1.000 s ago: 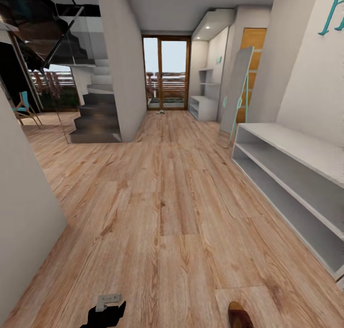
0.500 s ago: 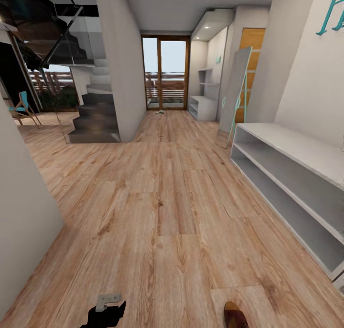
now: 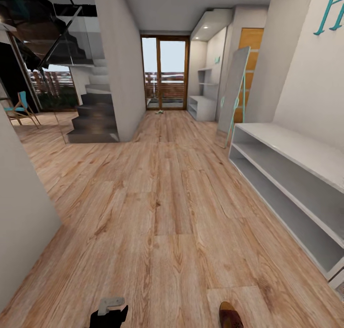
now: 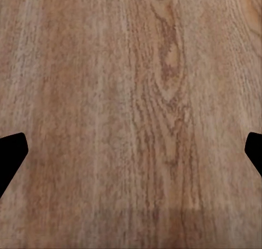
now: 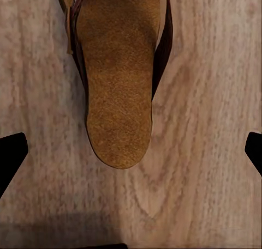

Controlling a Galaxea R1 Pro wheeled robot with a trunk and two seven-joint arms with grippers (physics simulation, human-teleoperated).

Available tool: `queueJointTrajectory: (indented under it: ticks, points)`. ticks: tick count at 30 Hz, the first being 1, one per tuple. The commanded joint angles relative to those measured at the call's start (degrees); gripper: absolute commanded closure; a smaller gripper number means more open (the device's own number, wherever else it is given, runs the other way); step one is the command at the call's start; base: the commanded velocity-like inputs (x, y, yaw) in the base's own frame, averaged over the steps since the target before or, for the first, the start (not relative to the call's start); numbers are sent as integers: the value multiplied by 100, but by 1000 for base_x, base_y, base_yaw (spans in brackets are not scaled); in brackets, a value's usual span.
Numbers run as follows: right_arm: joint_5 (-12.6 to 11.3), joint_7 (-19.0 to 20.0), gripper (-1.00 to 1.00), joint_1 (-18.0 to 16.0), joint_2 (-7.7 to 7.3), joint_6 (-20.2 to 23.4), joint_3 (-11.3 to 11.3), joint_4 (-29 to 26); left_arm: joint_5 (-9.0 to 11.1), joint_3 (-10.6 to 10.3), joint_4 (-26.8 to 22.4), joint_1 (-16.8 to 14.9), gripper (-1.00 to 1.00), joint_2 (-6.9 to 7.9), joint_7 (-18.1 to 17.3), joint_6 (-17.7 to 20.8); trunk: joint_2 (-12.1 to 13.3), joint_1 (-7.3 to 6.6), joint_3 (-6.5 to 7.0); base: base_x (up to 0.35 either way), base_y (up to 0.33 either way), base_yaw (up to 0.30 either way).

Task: Pick up the two gym shoes and the two sandals from the corridor floor and place them onto the hallstand (shoe rack) in the corridor, making sure they are on the rack and not on the floor. Arrange them so the two gym shoes are next to each other and the two sandals are next to each other.

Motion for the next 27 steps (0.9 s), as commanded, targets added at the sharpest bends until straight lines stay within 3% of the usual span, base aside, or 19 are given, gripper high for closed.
queueJointTrajectory:
  ticks: [1,27]
  points:
    - [50,-28,-100,-9,0,-32,1,26,32,27,5,-3,-100,-3,-47,-9,-2,-1,-5,0,0,0]
    - [50,-37,-100,-19,25,-63,5,-22,36,27,-52,3,-100,-52,-55,-12,-2,-1,-5,0,0,0]
